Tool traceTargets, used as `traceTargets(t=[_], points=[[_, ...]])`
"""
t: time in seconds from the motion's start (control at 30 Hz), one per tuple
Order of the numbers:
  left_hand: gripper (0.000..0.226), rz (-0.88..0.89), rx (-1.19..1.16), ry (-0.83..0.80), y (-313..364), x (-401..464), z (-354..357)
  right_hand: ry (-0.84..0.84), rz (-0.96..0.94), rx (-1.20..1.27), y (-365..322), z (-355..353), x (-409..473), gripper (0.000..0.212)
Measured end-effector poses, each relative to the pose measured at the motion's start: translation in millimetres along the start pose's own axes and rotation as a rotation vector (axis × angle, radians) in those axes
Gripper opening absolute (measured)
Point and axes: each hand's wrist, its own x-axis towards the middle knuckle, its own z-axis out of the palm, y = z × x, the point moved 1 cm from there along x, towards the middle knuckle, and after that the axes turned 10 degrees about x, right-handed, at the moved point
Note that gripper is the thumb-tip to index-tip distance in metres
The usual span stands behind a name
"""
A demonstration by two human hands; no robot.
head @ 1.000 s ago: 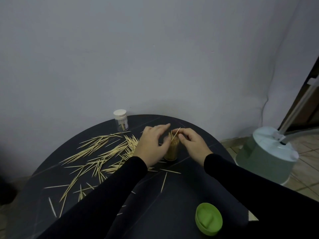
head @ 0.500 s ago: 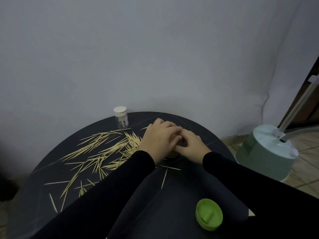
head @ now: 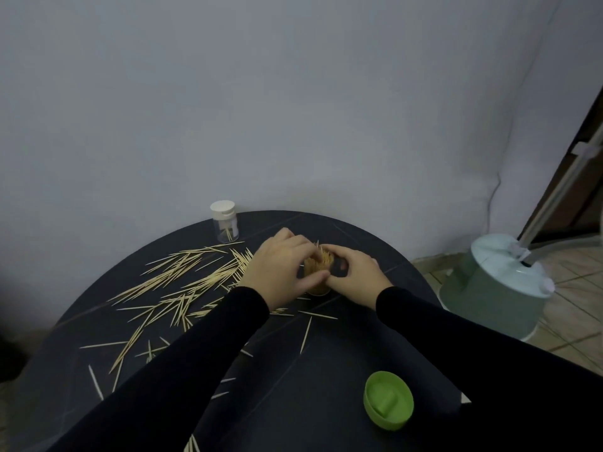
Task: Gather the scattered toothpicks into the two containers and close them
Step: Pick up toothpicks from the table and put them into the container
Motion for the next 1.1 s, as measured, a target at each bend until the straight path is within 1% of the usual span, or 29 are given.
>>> traceTargets(t=[0.07, 0.13, 0.17, 0.27, 0.37, 0.43, 0.5, 0.6, 0.73, 0.83, 0.9, 0.97, 1.03, 1.07, 1.1], points=[[0.046, -0.042, 0.001, 0.043, 3, -2, 2, 0.001, 0.006, 0.011, 2, 1, 1, 0.060], [0.061, -0.078, 0.015, -0.001, 6, -4, 4, 0.000, 0.021, 0.021, 4, 2, 2, 0.061], [0.064, -0.082, 0.027, -0.039, 8, -6, 4, 0.002, 0.018, 0.019, 5, 2, 2, 0.061], [0.064, -0.043, 0.043, -0.107, 10, -9, 5, 0.011, -0.009, 0.004, 5, 2, 3, 0.059], [0.058, -0.050, 0.031, -0.074, 9, -11, 7, 0.011, -0.009, -0.009, 5, 1, 2, 0.056], [0.059, -0.073, 0.011, -0.038, 8, -12, 7, 0.011, 0.000, -0.013, 4, 1, 1, 0.057], [0.058, -0.028, 0.027, -0.023, 10, -13, 7, 0.010, 0.015, 0.000, 5, 1, 1, 0.059], [0.058, 0.066, 0.109, -0.096, 13, -13, 9, -0.006, 0.011, 0.030, 8, 1, 1, 0.054], [0.057, 0.002, 0.066, -0.077, 16, -15, 7, -0.018, 0.059, 0.033, 4, -1, -1, 0.054], [0.064, -0.054, 0.066, -0.159, 15, -13, 8, -0.036, 0.072, 0.015, 6, -1, -1, 0.061], [0.066, -0.083, 0.030, -0.183, 13, -12, 5, -0.050, 0.082, -0.005, 5, -3, -1, 0.066], [0.067, -0.102, -0.010, -0.154, 11, -12, -1, -0.056, 0.036, -0.087, -1, -6, -4, 0.076], [0.063, -0.128, -0.005, -0.055, 9, -13, -7, -0.027, -0.043, -0.157, -12, -10, -10, 0.085], [0.057, -0.150, 0.006, 0.011, 9, -14, -11, 0.001, -0.076, -0.168, -18, -12, -13, 0.084], [0.050, -0.177, 0.020, 0.054, 9, -17, -15, 0.032, -0.113, -0.170, -22, -14, -16, 0.076]])
